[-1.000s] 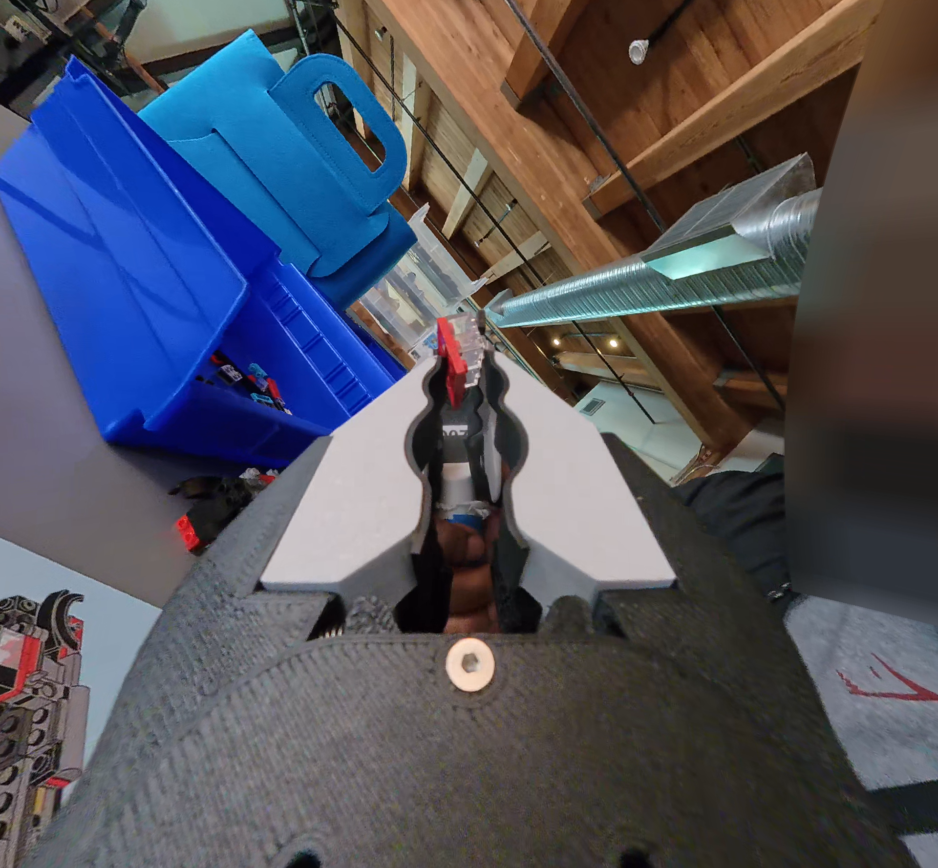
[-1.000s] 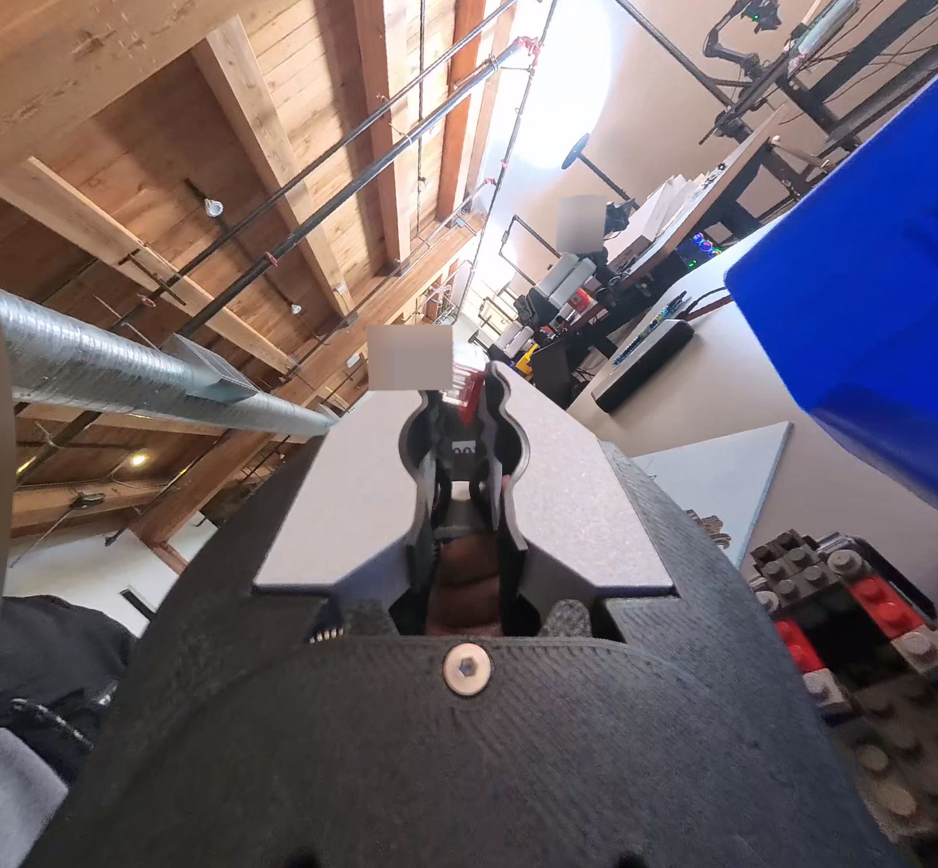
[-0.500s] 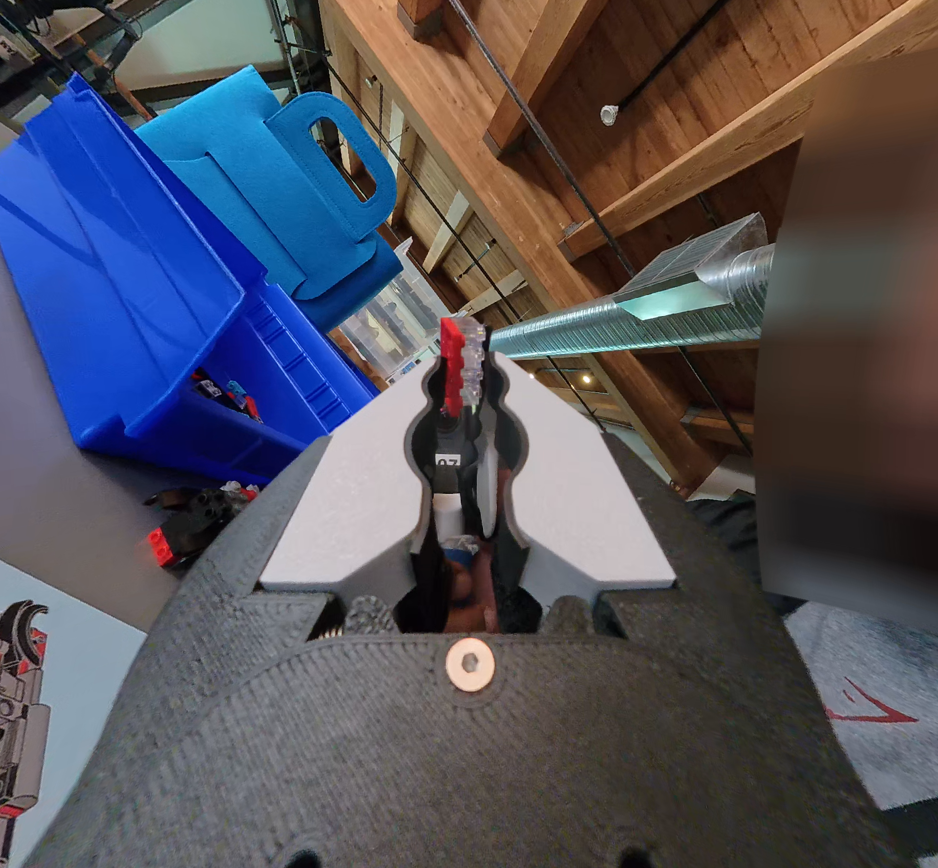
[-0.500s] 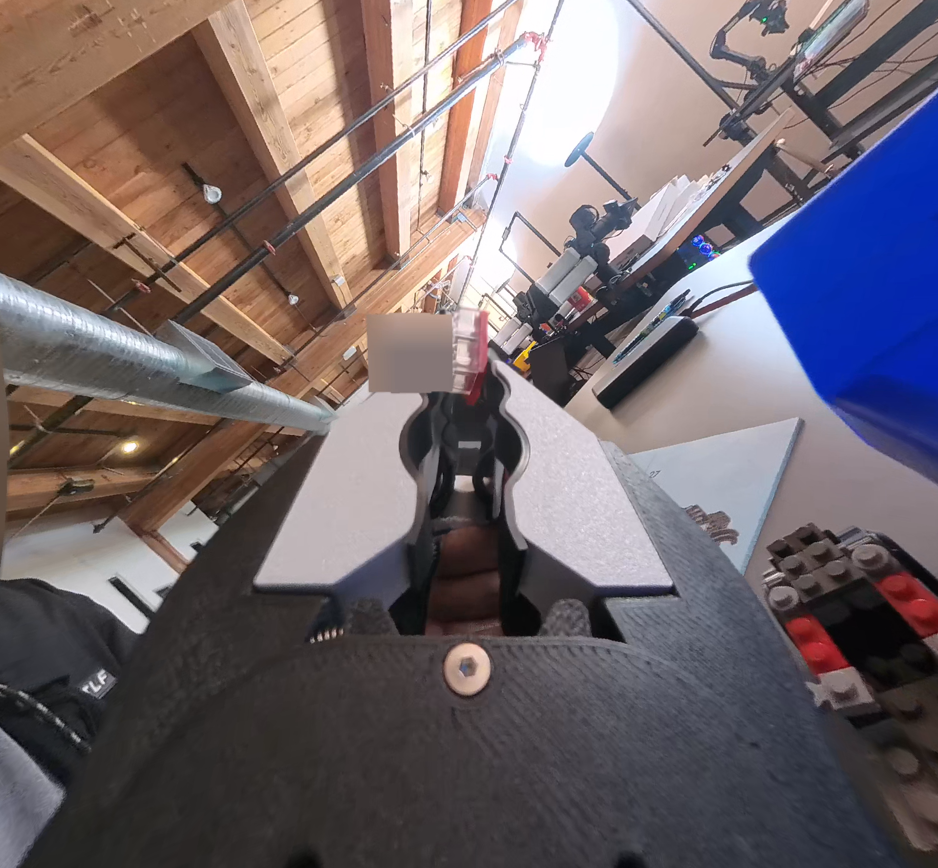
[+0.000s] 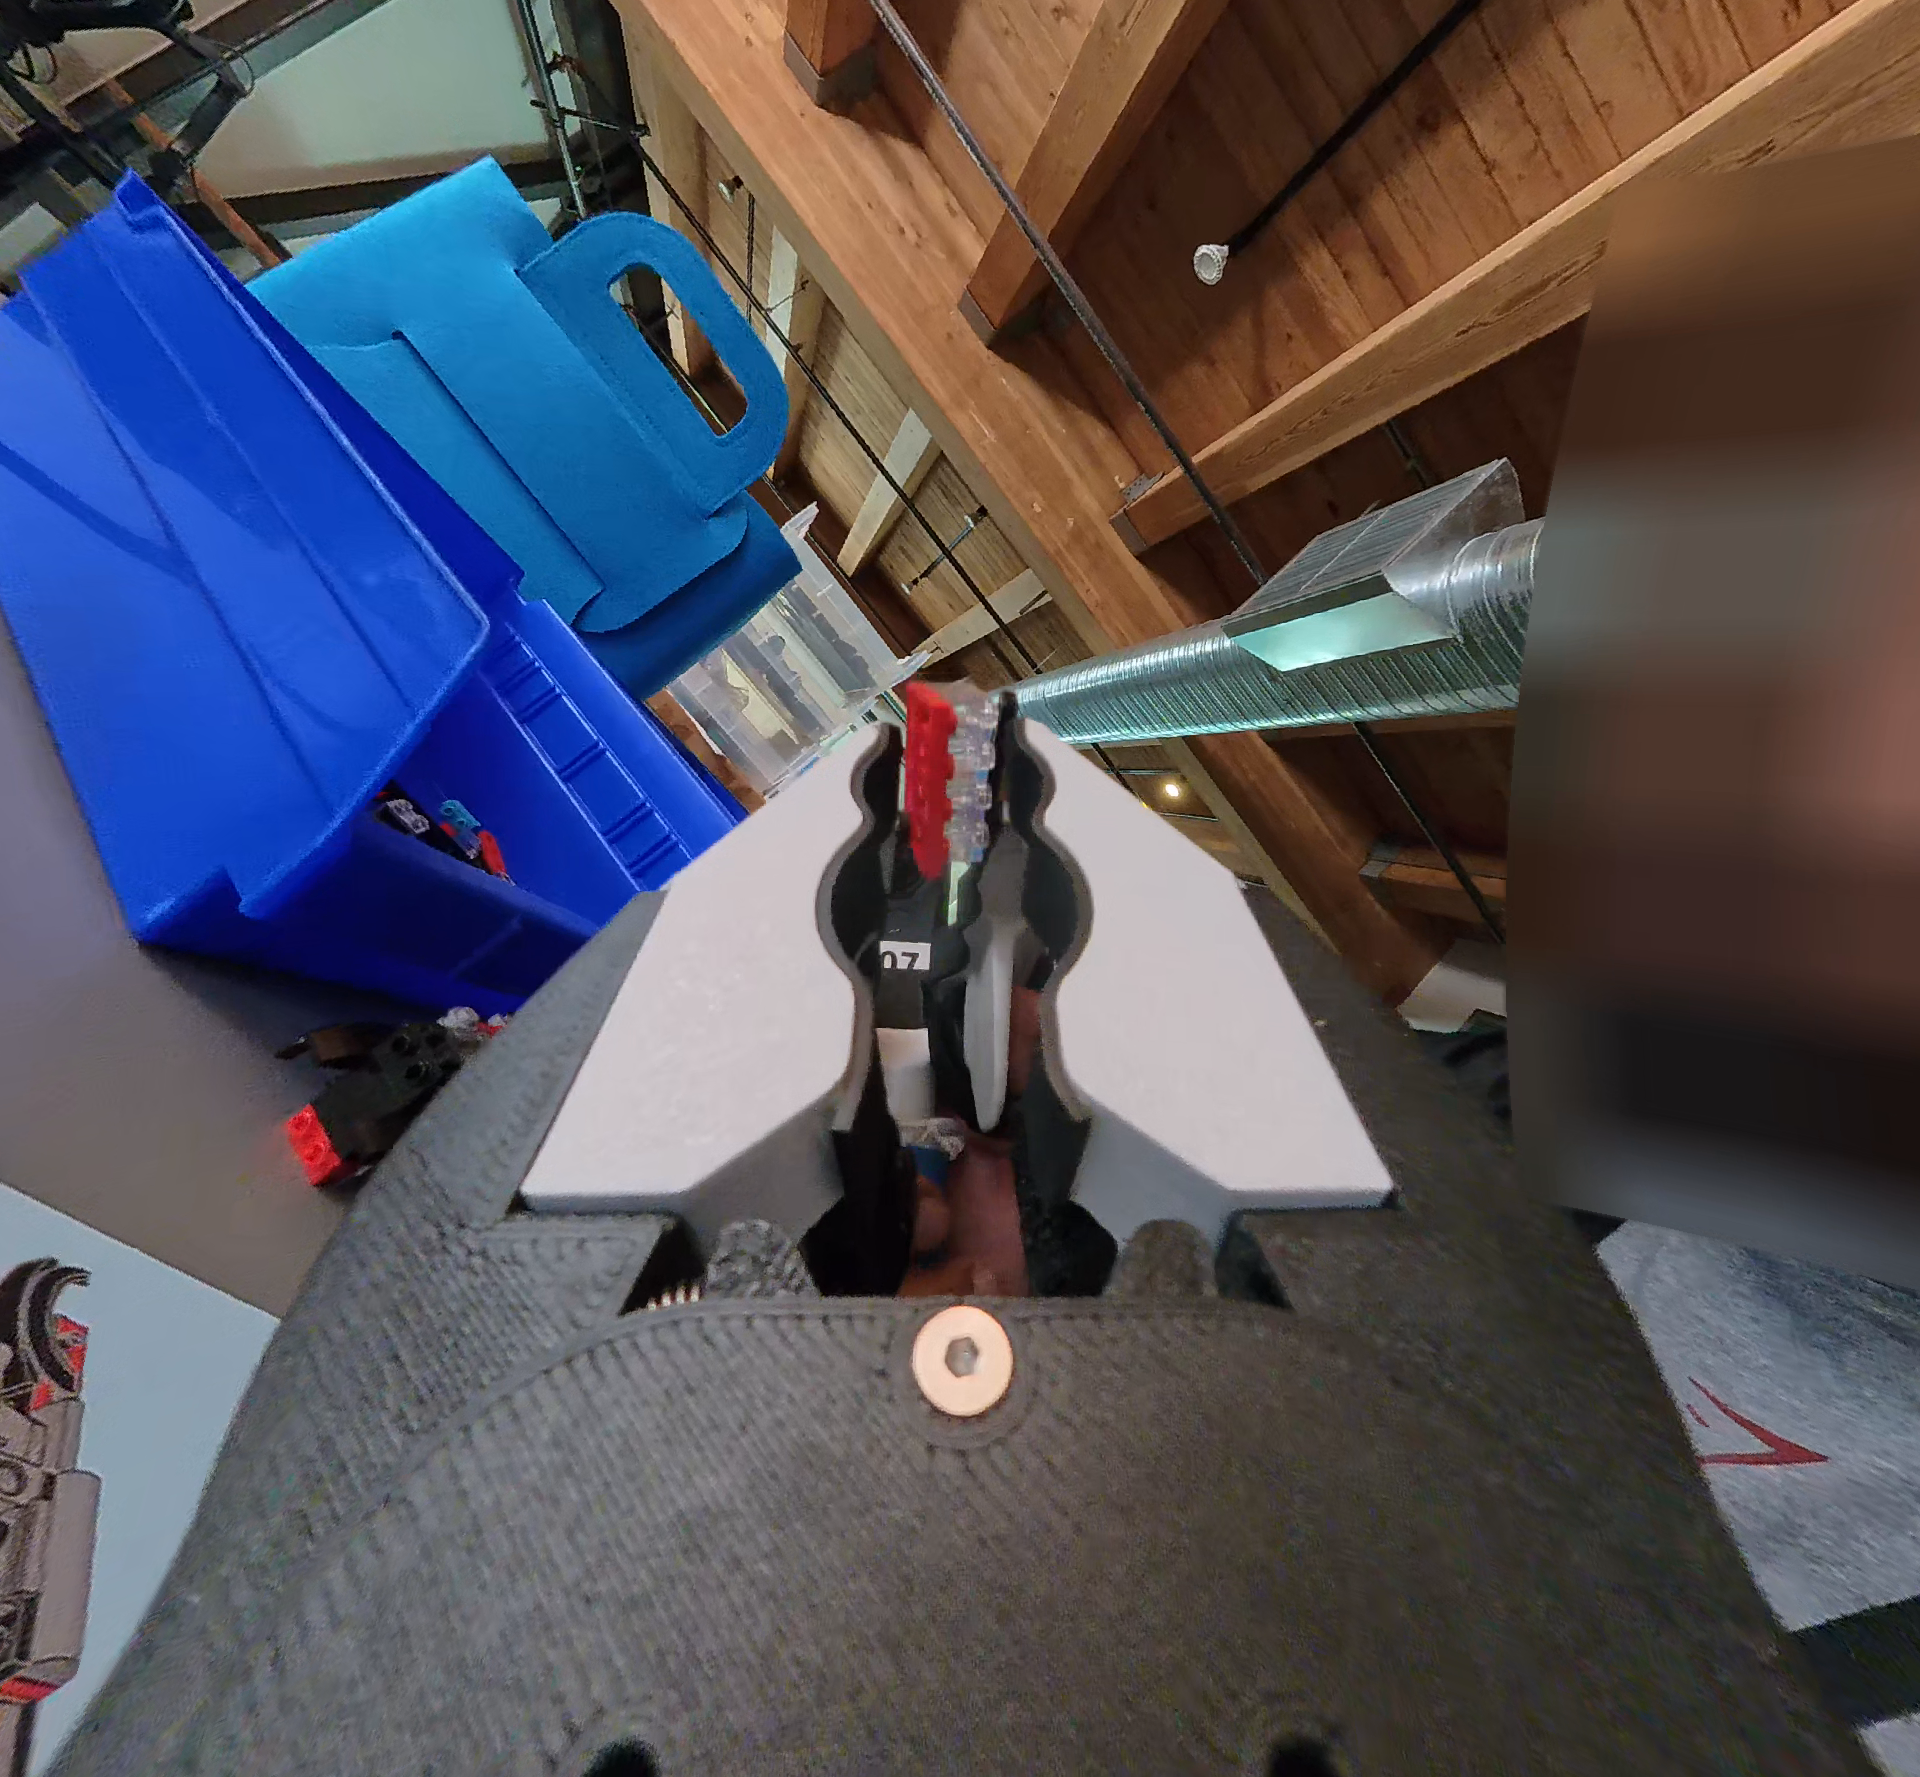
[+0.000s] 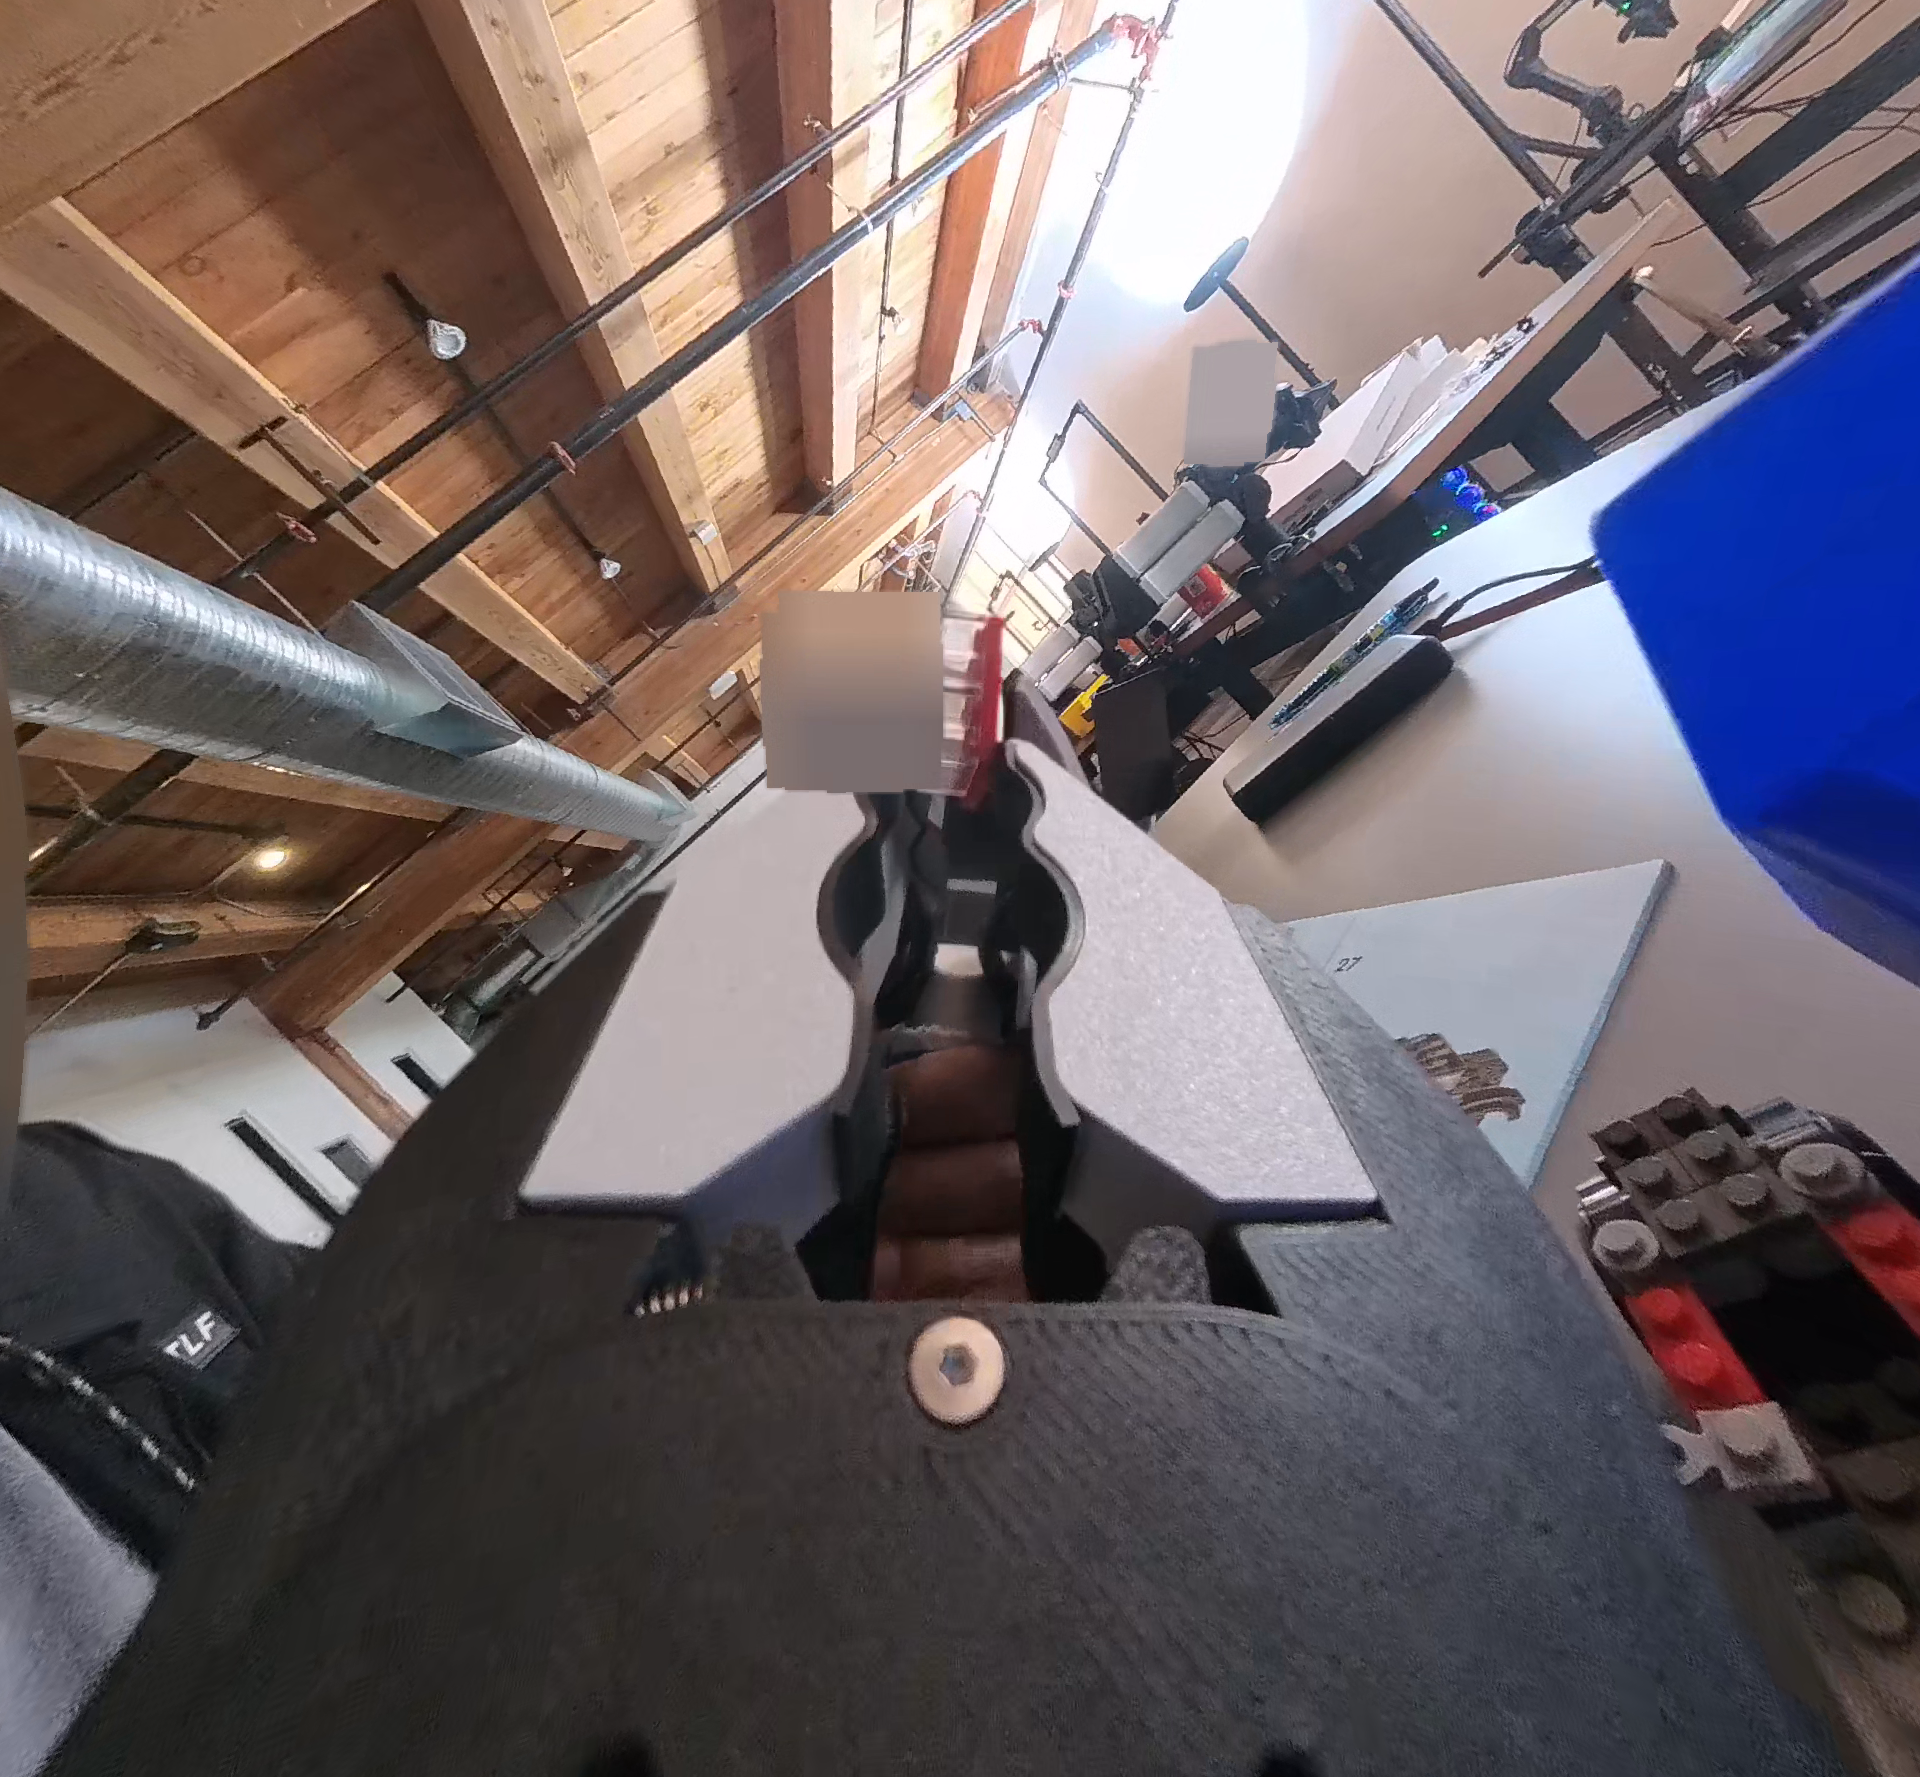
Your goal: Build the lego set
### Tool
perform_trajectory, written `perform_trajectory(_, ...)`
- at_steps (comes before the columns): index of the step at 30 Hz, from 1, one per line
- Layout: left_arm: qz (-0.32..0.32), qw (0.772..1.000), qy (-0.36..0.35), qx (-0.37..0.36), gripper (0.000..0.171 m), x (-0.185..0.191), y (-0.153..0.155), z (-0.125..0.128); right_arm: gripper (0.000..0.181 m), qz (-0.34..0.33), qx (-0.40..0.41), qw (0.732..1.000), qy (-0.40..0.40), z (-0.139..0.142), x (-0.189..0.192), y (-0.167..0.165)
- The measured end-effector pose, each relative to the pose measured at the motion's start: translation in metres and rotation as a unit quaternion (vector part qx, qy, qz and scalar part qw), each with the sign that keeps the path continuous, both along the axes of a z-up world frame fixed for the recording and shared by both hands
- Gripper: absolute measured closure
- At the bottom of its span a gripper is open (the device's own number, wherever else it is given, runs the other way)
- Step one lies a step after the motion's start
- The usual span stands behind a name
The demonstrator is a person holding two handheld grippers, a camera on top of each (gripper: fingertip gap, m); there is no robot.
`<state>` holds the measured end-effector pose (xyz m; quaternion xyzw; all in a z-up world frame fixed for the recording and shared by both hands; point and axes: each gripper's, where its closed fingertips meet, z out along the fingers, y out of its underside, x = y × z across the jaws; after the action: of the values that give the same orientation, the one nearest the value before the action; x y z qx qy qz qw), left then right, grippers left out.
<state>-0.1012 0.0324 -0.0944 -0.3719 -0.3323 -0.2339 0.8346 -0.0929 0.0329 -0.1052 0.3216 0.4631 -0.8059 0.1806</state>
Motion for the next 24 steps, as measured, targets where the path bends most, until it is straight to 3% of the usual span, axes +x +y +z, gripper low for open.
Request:
perform_trajectory(9,0.004,0.999,0.031,-0.018,0.154,0.0009,-0.0106,0.0064,0.163,0.032,0.013,0.999,0.017,0.0025,0.0043,-0.0047)
perform_trajectory(24,0.006,1.0,0.023,0.0,0.157,0.0006,-0.0077,0.0024,0.163,0.038,-0.012,0.999,-0.009,0.0035,-0.0005,-0.0002)
